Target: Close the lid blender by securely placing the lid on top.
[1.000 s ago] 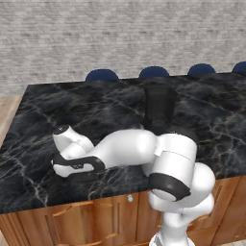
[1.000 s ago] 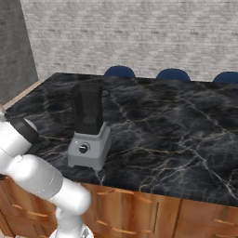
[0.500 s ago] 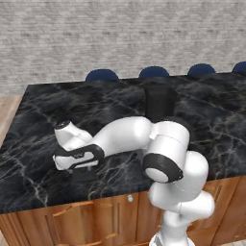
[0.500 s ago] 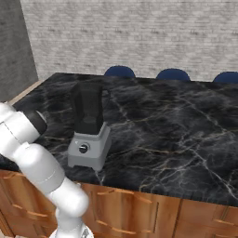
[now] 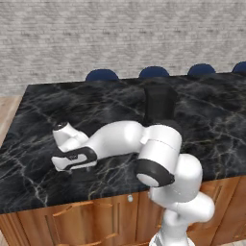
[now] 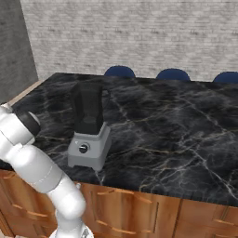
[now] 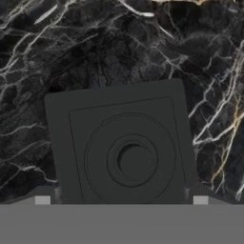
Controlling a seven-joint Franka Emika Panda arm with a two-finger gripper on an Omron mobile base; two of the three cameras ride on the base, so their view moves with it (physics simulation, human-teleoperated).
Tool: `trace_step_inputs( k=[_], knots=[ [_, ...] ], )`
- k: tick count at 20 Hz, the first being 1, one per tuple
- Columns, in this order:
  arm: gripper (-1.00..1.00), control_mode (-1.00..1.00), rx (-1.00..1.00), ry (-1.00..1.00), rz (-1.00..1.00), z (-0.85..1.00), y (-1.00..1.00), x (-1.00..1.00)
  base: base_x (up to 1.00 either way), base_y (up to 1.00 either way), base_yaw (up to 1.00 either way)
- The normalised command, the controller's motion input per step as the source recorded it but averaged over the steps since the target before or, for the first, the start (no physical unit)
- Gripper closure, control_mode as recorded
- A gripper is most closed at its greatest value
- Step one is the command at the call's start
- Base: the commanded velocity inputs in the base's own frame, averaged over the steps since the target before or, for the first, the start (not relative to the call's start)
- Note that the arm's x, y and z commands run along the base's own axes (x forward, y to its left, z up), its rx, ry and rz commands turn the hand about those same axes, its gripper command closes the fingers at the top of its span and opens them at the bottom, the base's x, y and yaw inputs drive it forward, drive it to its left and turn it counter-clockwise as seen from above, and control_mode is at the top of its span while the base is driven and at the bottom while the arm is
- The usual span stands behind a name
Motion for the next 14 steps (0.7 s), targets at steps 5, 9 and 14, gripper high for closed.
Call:
trace_step_inputs(
  k=[5,9,14],
  knots=[
    [-1.0,-1.0,0.0,0.0,0.0,-0.2,0.0,0.05,0.0,0.0,0.0],
    [-1.0,-1.0,0.0,0.0,0.0,-0.19,0.0,0.02,0.0,0.0,0.0],
    [-1.0,-1.0,0.0,0.0,0.01,-0.22,0.0,0.09,0.0,0.0,0.0]
  ],
)
